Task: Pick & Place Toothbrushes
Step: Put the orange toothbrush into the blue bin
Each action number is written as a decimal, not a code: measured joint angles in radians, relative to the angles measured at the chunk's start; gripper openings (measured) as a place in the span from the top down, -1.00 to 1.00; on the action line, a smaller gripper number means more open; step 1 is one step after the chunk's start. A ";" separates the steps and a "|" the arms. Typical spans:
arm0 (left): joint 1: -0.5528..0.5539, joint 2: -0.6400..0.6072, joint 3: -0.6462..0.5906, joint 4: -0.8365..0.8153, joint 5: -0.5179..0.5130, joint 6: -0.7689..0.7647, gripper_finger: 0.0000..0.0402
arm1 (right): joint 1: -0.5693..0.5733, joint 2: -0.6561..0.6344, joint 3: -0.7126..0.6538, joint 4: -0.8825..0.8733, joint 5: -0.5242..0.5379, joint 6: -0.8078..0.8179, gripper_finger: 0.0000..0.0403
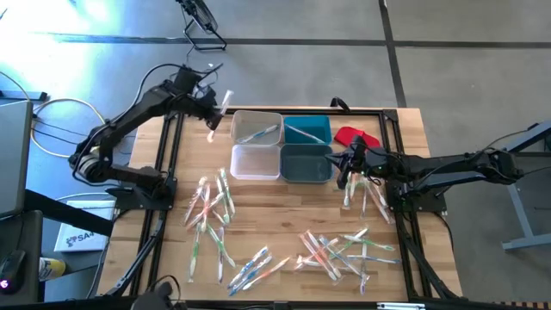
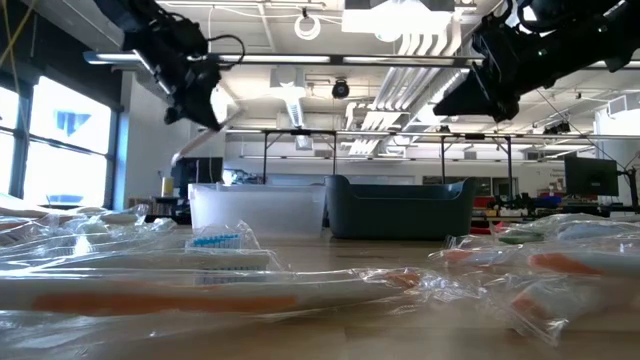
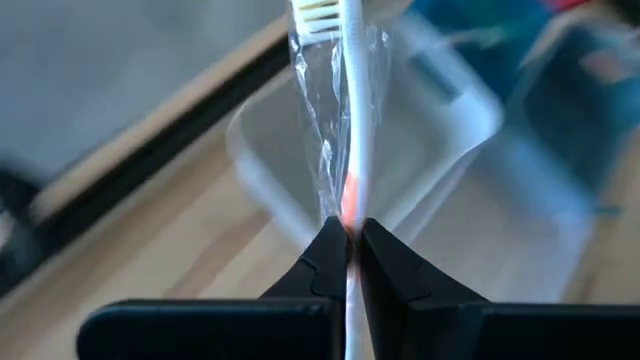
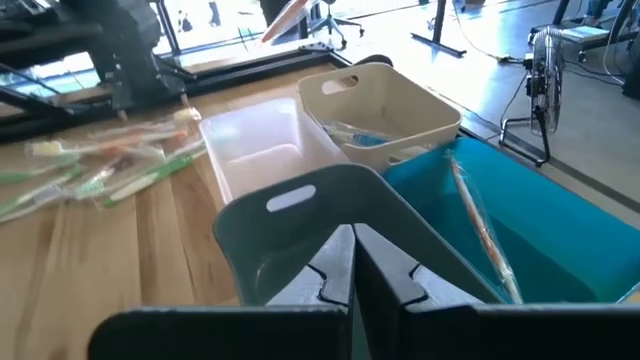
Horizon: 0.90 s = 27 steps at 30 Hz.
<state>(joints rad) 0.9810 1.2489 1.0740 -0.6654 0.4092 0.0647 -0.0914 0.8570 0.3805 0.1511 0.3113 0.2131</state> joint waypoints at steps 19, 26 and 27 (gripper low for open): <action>-0.225 0.000 0.000 0.366 0.158 0.114 0.95 | 0.000 0.026 0.000 0.206 -0.006 0.001 0.99; -0.343 0.028 0.000 0.506 0.161 0.115 0.95 | 0.000 0.180 0.000 0.451 -0.086 -0.031 0.99; -0.358 0.032 0.000 0.521 0.162 0.115 0.95 | 0.000 0.206 0.000 0.489 -0.086 -0.032 0.99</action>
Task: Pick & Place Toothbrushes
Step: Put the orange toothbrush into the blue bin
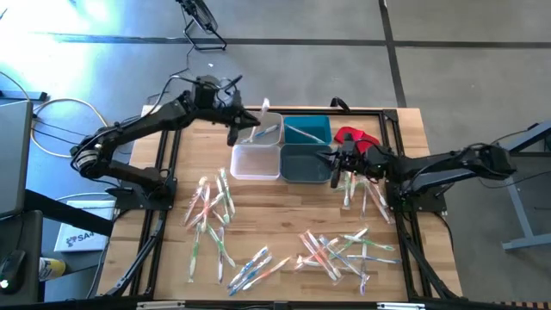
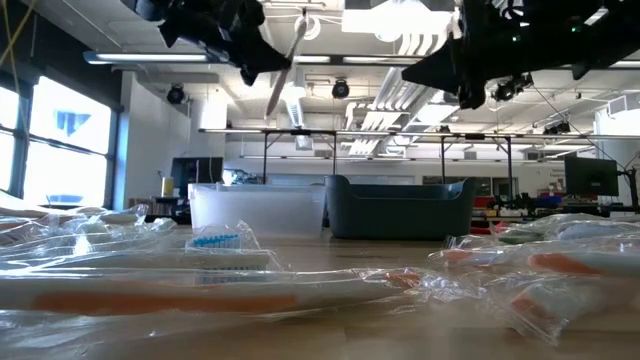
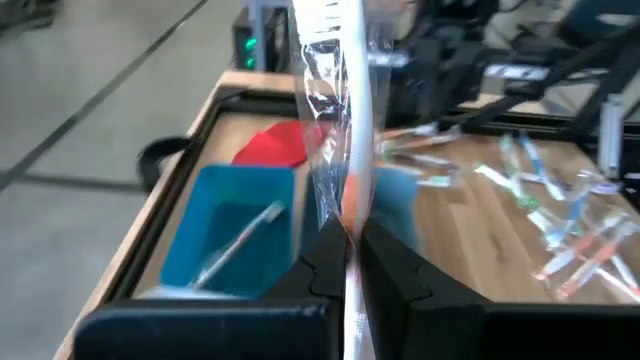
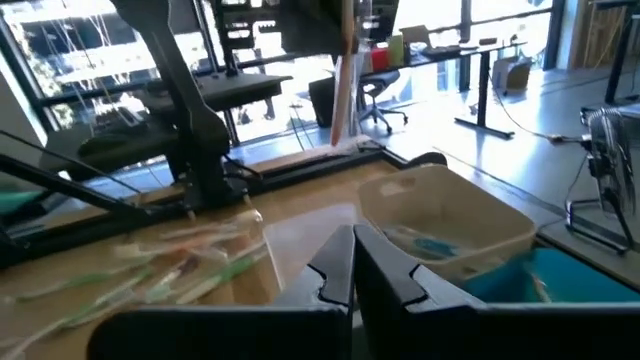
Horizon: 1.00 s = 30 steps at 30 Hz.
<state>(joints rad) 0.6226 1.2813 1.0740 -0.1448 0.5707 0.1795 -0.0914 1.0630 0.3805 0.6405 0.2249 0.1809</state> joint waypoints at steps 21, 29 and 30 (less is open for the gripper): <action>-0.207 0.027 0.000 0.129 -0.055 0.018 0.95 | 0.000 0.338 0.009 0.518 -0.023 -0.132 0.77; -0.257 0.026 0.000 0.135 -0.089 0.018 0.95 | 0.000 0.423 0.103 0.520 -0.079 -0.160 0.29; -0.264 0.026 0.000 0.136 -0.097 0.018 0.95 | 0.000 0.436 0.119 0.520 -0.096 -0.170 0.26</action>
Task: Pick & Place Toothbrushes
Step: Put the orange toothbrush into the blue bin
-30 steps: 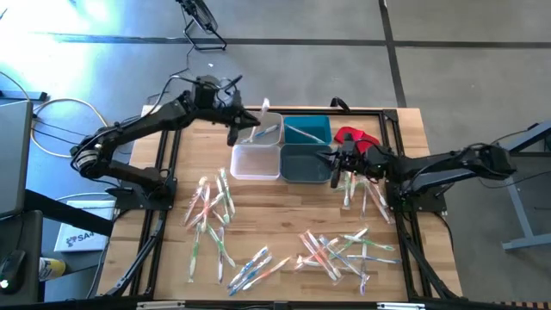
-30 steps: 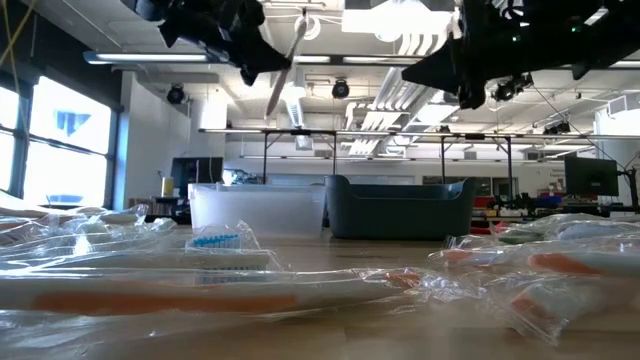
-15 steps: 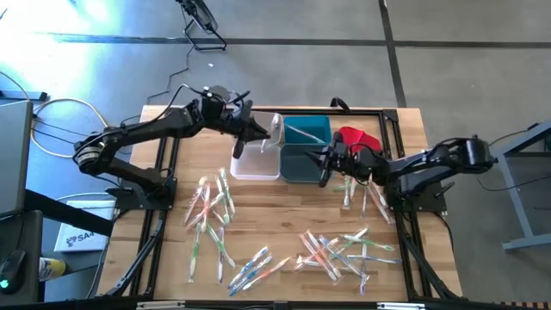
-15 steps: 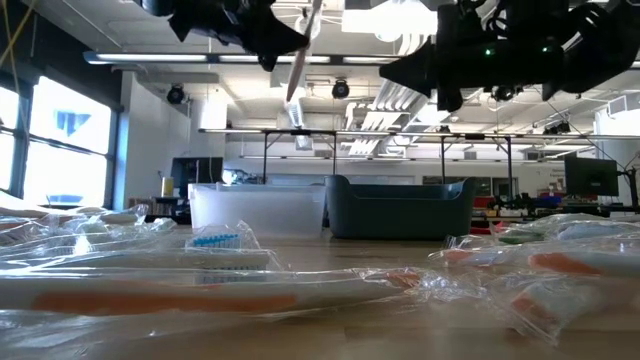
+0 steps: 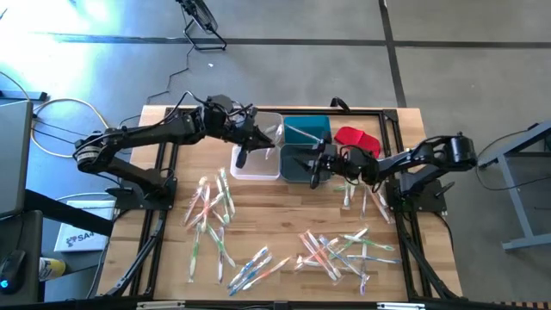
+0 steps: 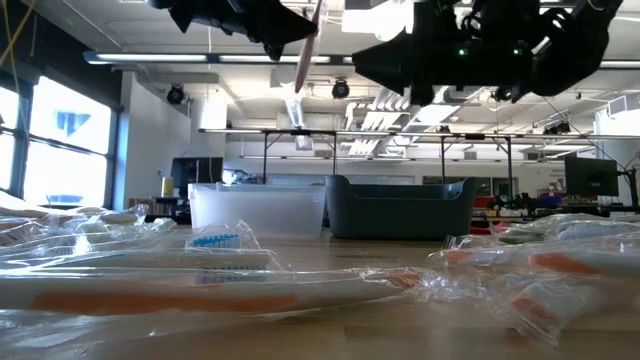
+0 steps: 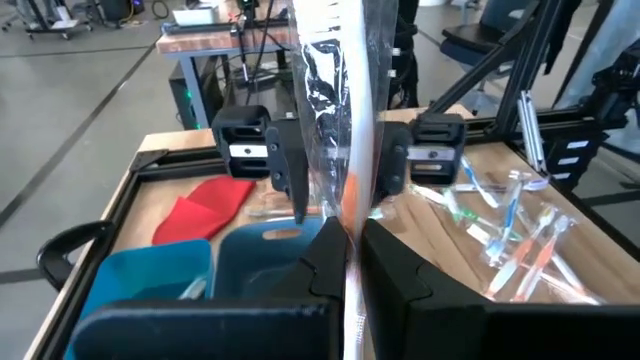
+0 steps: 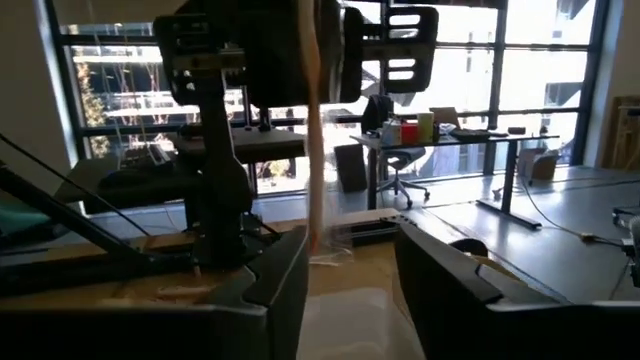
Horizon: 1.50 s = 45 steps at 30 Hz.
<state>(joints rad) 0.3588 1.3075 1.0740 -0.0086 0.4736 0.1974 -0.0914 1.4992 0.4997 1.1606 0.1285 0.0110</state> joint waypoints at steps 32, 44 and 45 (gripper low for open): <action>-0.006 0.000 0.000 -0.008 -0.016 -0.016 0.95 | -0.029 0.173 0.264 -0.057 -0.129 -0.015 0.15; -0.006 0.000 0.000 0.010 -0.015 -0.017 0.95 | -0.029 0.175 0.265 -0.055 -0.129 -0.016 0.15; -0.006 0.000 0.000 0.010 -0.015 -0.017 0.95 | -0.029 0.175 0.265 -0.054 -0.129 -0.015 0.15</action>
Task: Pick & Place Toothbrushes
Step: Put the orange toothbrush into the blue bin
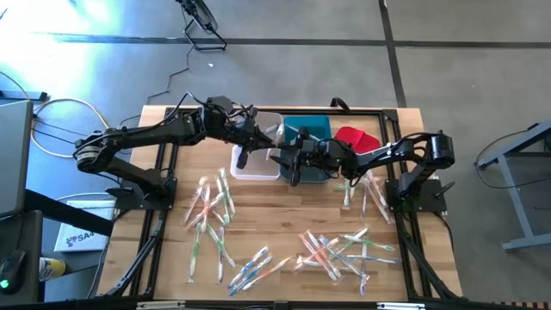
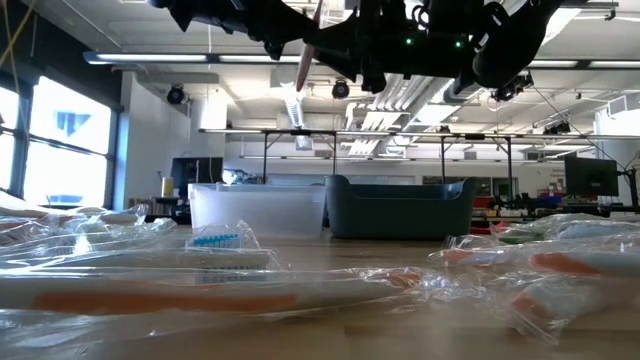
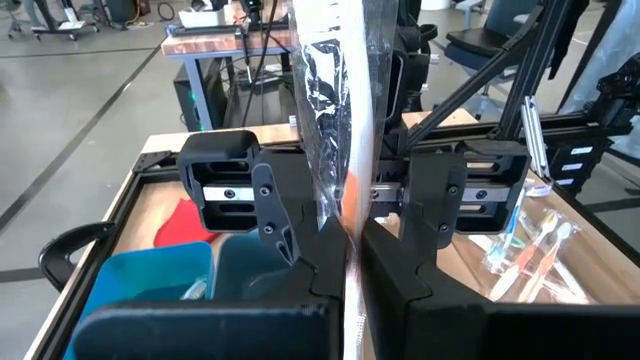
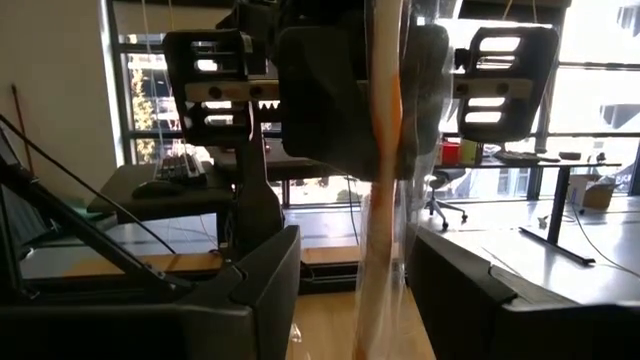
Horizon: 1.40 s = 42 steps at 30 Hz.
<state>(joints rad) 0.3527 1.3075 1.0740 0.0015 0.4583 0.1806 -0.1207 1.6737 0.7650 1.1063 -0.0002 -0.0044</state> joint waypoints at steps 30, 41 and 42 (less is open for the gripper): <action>-0.007 0.064 0.000 0.056 0.005 -0.008 0.95 | -0.001 0.000 0.000 -0.049 0.005 0.000 0.80; -0.007 0.064 0.000 0.054 0.004 -0.006 0.95 | -0.001 0.001 0.000 -0.050 0.004 0.000 0.86; -0.007 0.064 0.000 0.053 0.003 -0.006 0.95 | -0.001 0.001 0.000 -0.050 0.004 0.000 0.87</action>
<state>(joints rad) 0.3458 1.3716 1.0737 0.0541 0.4618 0.1749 -0.1215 1.6745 0.7650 1.0562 0.0034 -0.0047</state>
